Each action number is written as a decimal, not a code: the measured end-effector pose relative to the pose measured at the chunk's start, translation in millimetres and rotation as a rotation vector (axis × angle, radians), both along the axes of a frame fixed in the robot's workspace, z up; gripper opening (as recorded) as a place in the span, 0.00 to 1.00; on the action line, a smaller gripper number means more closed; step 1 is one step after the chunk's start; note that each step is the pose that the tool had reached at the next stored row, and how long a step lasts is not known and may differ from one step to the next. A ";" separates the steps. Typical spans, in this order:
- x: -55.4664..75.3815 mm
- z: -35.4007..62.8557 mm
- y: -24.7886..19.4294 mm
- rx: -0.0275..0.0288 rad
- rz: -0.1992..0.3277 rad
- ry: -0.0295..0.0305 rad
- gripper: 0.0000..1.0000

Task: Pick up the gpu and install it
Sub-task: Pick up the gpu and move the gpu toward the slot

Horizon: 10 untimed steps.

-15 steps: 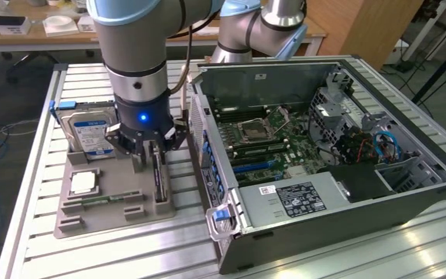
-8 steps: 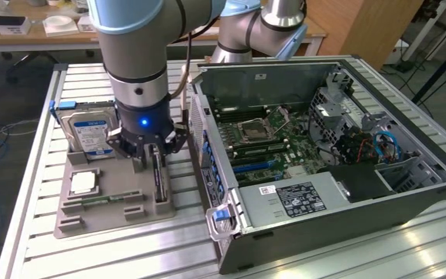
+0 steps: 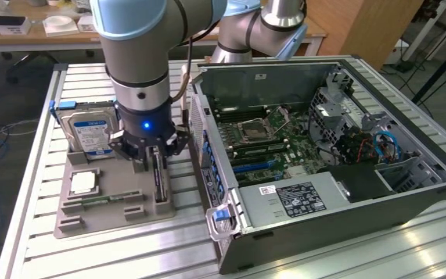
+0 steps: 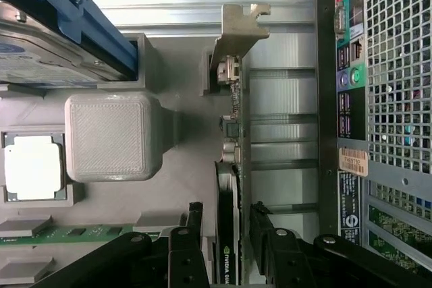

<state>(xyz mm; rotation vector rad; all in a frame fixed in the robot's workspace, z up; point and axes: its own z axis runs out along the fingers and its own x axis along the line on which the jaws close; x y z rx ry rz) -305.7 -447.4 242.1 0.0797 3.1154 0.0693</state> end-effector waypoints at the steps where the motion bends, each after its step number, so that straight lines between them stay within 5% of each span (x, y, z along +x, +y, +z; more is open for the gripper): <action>1: 0.1 -0.7 0.0 0.0001 0.000 -0.0001 0.41; 10: 0.3 -6.4 -0.2 0.0000 0.002 0.0000 0.41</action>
